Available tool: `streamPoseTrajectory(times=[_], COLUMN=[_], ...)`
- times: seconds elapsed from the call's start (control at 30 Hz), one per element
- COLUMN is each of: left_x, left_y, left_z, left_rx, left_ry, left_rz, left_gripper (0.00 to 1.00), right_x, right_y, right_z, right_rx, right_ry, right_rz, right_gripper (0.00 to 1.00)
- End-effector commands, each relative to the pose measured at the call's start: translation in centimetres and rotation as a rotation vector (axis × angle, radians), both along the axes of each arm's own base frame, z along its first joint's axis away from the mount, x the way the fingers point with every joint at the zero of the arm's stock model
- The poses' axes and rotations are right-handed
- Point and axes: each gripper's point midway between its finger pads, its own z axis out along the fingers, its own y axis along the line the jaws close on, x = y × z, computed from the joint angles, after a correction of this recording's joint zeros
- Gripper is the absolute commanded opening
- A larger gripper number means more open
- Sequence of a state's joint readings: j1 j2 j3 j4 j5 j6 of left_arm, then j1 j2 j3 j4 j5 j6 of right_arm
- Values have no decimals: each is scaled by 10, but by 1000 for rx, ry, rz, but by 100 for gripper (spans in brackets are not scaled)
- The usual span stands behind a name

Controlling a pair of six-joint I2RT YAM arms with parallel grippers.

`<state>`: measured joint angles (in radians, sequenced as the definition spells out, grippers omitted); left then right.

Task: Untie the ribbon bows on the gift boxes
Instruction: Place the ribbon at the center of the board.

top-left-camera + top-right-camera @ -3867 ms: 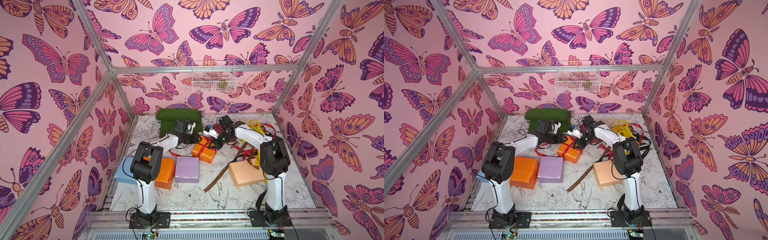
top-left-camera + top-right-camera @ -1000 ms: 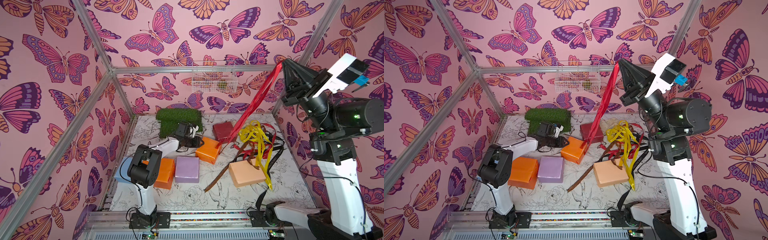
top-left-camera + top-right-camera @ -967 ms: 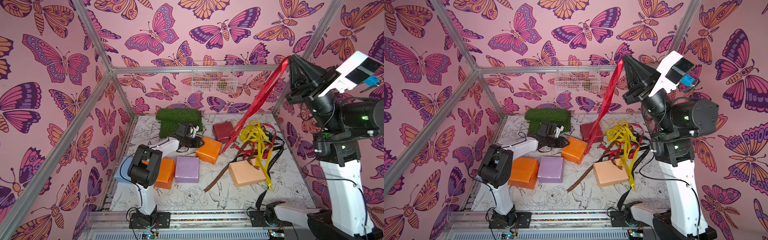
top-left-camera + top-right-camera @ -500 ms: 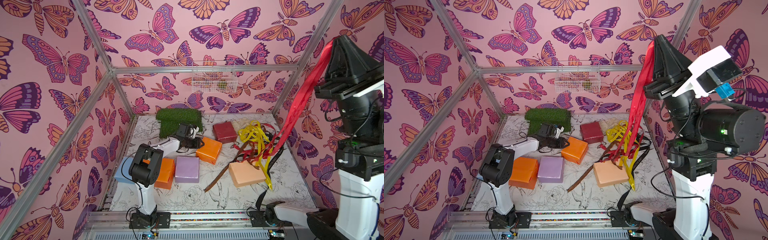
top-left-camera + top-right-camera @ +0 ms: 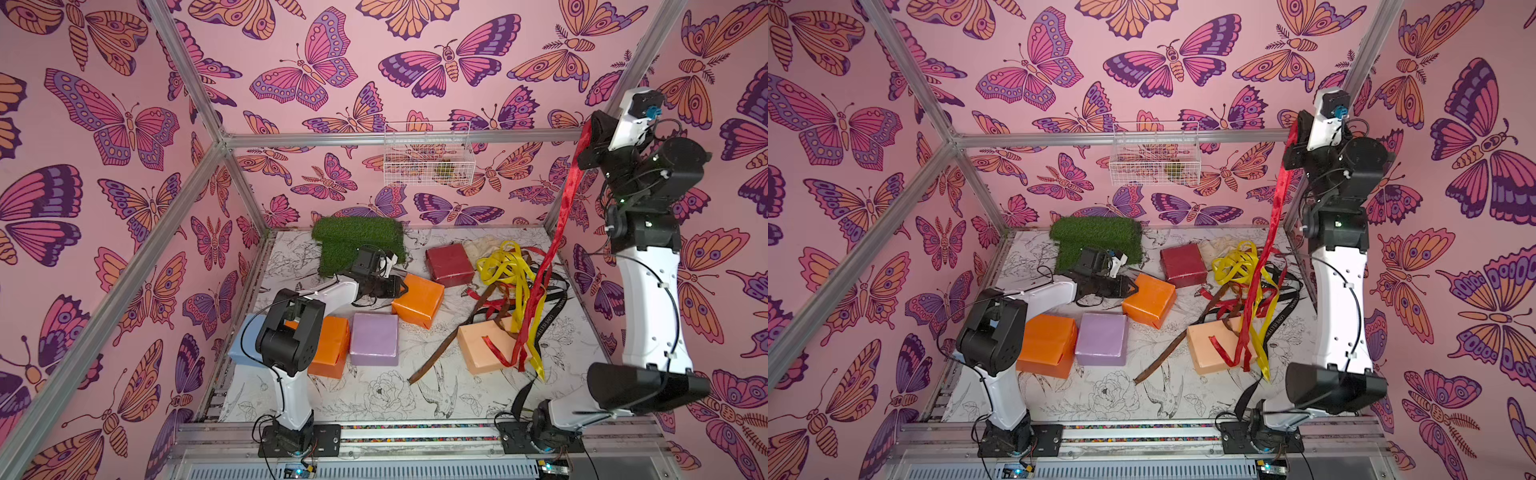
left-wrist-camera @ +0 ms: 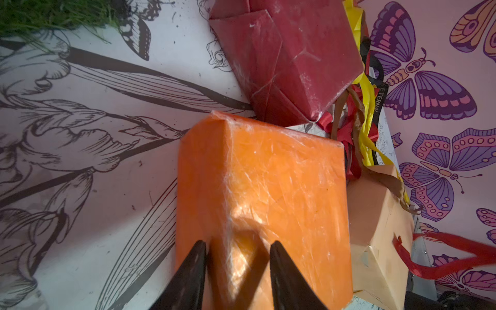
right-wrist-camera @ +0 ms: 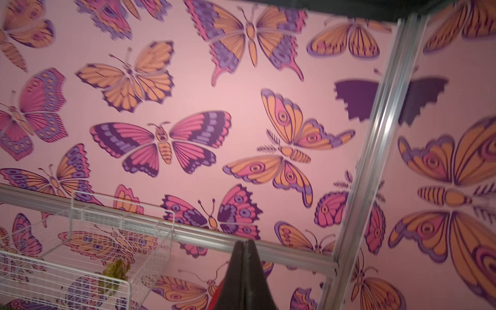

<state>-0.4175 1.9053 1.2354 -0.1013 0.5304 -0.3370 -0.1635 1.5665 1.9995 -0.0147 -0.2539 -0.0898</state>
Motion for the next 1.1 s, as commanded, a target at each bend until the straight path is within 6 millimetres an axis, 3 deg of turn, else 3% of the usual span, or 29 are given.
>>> streamPoseTrajectory(times=[0.0,0.1,0.2,0.3,0.33,0.47,0.7,0.9,1.07], left_x=[-3,-2,0,1,1,1,-4,-8,-12], left_y=[2,2,1,0,0,-1,1,2,4], left_z=[13,17,19,22,23,27,34,39,42], left_rx=[6,3,-1,-9,-13,-20,-25,-25,-23], left_ry=[-44,-49,-50,-49,-50,-53,-59,-64,-68], left_rz=[-13,-9,-5,-1,-3,-5,-3,-6,-3], left_gripper=[42,42,42,42,42,42,43,44,45], right_x=[9,28,37,44,36,51,64,72,69], right_y=[-36,-47,-38,-25,-18,2,-4,-6,-6], right_z=[1,-30,-66,-117,-122,-195,-301,-373,-419], right_rx=[131,164,250,314,307,296,418,462,487], right_ry=[1,106,219,301,295,470,680,895,1066], right_rz=[-27,-42,23,44,35,-9,-86,-140,-175], right_gripper=[0,0,0,0,0,0,0,0,7])
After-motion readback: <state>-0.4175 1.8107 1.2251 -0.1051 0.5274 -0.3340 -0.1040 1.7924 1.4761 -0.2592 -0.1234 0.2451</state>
